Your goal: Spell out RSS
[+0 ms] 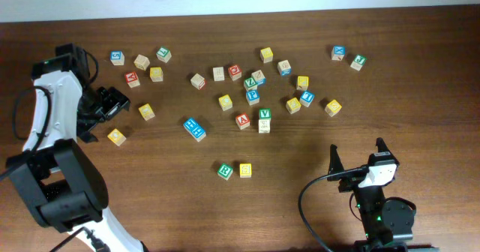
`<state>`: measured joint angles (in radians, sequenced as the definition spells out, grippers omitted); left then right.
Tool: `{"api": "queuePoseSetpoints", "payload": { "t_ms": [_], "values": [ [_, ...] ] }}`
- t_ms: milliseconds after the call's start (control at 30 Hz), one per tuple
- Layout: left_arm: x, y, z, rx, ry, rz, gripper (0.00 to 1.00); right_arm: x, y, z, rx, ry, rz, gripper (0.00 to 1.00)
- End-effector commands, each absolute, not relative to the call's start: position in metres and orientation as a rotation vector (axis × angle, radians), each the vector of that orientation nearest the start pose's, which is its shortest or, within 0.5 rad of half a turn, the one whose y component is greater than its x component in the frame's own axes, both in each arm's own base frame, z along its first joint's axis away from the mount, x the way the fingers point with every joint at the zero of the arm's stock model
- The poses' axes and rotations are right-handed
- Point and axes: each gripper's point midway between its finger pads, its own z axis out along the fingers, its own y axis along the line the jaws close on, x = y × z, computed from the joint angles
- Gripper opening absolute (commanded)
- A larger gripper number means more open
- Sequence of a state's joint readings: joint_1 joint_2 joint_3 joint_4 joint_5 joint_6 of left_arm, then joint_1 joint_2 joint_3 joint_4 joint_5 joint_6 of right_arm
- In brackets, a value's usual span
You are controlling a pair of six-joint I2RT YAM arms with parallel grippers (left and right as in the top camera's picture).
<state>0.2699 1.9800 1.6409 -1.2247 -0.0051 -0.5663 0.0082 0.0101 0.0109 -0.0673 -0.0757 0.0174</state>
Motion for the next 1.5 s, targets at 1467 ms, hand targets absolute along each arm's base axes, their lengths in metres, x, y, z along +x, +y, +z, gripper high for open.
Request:
{"api": "queuePoseSetpoints", "payload": {
  "t_ms": [1467],
  "values": [
    [0.413, 0.086, 0.096, -0.947, 2.779, -0.103, 0.99, 0.216, 0.033, 0.330, -0.170, 1.246, 0.114, 0.98]
  ]
}}
